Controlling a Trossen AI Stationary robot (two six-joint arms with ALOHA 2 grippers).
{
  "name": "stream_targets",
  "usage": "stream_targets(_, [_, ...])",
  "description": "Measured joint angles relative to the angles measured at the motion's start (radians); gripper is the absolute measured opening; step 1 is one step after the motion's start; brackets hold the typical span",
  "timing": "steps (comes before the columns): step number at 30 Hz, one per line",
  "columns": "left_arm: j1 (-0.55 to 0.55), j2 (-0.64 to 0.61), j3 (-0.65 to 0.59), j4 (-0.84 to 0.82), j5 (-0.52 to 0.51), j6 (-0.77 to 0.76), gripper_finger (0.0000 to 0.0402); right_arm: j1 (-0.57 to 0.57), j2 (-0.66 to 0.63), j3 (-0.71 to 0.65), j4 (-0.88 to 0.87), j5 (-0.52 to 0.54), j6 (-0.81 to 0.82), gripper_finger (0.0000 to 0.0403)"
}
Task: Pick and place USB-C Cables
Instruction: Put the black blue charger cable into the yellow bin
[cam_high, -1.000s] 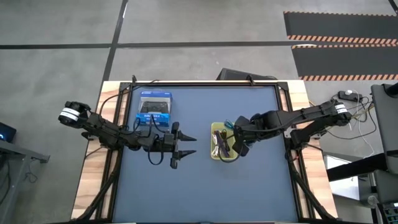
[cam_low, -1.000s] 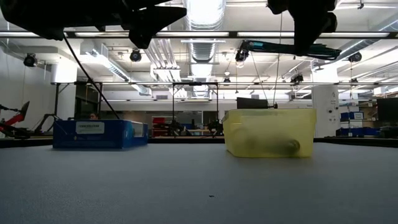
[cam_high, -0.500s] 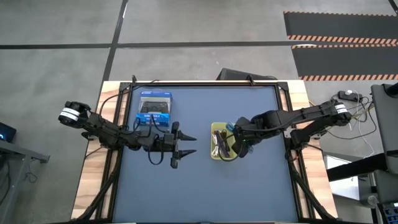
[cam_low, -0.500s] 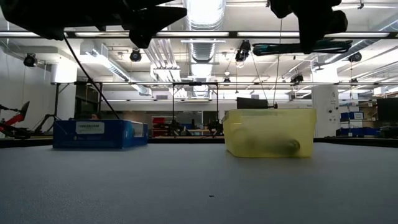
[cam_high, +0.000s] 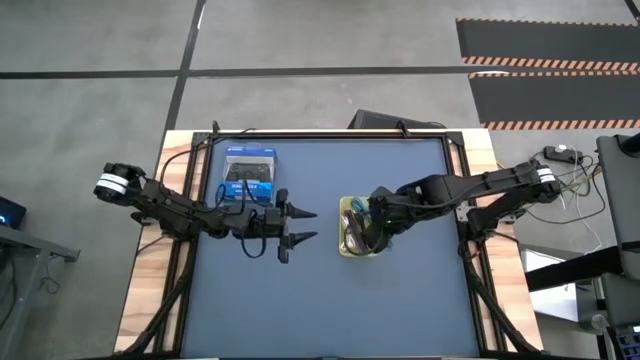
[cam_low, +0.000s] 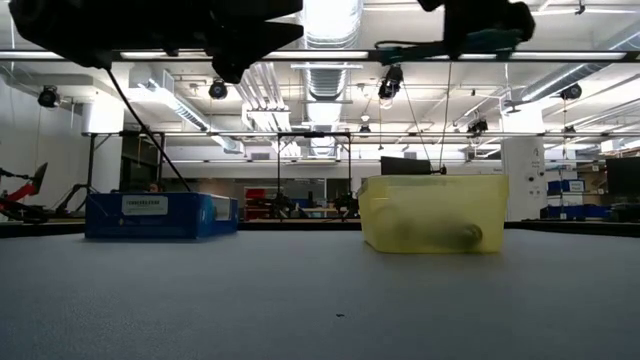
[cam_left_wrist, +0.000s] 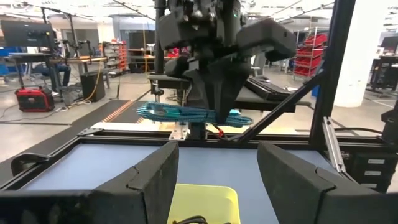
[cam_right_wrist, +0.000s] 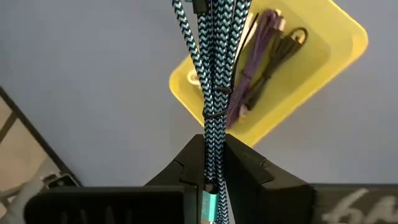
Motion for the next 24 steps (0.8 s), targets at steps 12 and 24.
stream_targets(12, [0.000,0.001,-0.003,-0.004,0.000,-0.009,0.0204,-0.053,0.191,0.205,-0.192,-0.031,-0.011,0.0038])
stream_targets(24, [-0.001,0.001,-0.005,-0.010,0.001,-0.048,0.0204,-0.098,0.329,0.258,-0.206,-0.082,0.088,0.0038])
